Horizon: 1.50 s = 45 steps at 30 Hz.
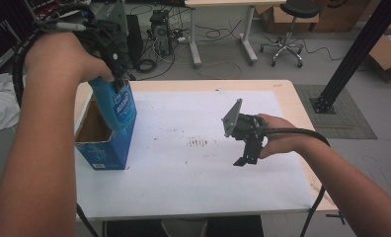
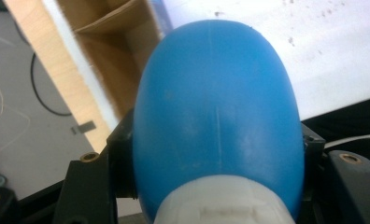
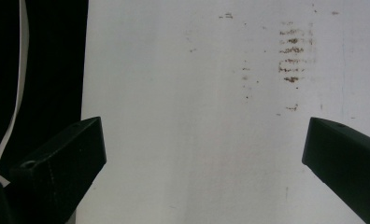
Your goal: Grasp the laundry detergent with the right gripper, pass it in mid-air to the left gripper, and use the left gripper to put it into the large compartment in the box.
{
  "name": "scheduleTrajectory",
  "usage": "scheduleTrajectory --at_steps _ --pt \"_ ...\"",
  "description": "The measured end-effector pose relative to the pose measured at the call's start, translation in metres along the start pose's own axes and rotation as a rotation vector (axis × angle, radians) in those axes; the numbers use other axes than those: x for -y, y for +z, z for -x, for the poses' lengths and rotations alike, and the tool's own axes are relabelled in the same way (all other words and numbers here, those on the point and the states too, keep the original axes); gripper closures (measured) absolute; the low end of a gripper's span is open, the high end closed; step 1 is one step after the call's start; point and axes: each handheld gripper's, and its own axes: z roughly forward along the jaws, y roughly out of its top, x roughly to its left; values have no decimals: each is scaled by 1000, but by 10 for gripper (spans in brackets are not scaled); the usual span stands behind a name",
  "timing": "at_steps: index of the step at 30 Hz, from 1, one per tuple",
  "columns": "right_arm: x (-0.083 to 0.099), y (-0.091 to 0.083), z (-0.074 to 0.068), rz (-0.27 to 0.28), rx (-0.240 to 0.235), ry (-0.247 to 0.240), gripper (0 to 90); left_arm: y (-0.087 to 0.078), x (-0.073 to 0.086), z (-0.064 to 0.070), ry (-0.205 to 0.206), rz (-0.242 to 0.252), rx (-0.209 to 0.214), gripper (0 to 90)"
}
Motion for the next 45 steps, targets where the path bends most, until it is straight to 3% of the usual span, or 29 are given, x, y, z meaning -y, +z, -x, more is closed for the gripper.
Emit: scheduleTrajectory --at_steps 2,6,8,9,15,21,32,42,45 --pt "0 0 0 -2 -2 -1 0 -1 0 -4 -13 -5 0 383" --pt "1 -1 -2 -14 -8 -6 0 -3 1 -21 -80 3 1 383" --pt "1 -1 -2 -15 -7 -8 0 -3 1 -25 -89 6 -2 383" --pt "1 -2 -3 -16 -6 -10 0 -3 1 -32 -125 12 -7 383" --pt "1 -4 -5 -25 -4 -13 0 6 1 -50 -179 8 -12 383" --pt "4 -5 -7 -35 -3 -4 0 20 1 -61 -199 -18 -5 383" --pt "6 -6 -7 -37 -2 1 0 49 -1 -67 -207 -31 -1 383" --pt "7 -4 -9 -40 -4 5 0 101 -5 -70 -205 -67 22 383" --pt "6 -4 -9 -42 -4 3 0 109 -6 -70 -206 -70 22 383"
